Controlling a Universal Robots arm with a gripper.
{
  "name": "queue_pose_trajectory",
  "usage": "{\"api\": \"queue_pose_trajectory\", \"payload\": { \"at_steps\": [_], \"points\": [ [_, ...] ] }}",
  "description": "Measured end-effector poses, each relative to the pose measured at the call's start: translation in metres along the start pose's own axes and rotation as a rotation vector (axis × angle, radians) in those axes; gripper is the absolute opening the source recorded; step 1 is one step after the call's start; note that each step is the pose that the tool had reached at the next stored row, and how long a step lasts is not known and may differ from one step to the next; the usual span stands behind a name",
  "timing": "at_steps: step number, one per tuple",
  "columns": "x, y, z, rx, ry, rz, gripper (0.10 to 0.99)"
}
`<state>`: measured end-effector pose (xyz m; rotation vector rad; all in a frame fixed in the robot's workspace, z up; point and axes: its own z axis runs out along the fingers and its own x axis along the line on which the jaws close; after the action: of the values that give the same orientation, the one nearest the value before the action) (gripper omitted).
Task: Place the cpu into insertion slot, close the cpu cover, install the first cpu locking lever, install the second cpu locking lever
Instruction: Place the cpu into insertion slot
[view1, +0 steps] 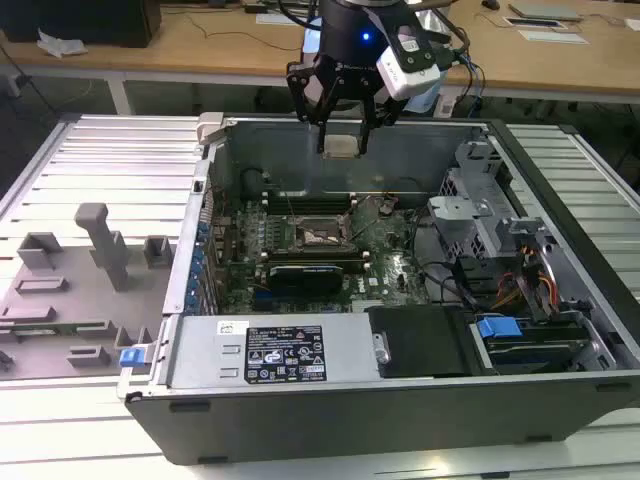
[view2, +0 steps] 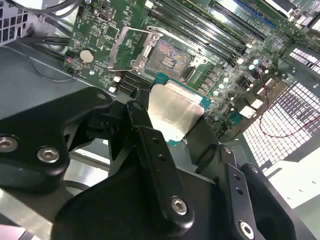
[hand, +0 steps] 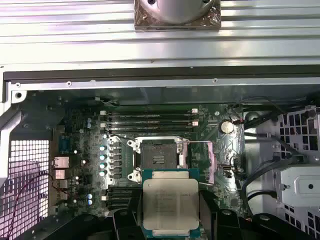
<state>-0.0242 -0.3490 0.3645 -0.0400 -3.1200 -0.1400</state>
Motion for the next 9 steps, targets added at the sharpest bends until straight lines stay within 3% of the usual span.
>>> {"api": "queue_pose_trajectory", "payload": {
  "at_steps": [5, 9],
  "points": [
    [0.0002, 0.0000, 0.0001, 0.000, -0.0001, 0.000, 0.541],
    [0.0033, -0.0009, 0.0084, 0.000, -0.0131, -0.001, 0.541]
  ]
}}
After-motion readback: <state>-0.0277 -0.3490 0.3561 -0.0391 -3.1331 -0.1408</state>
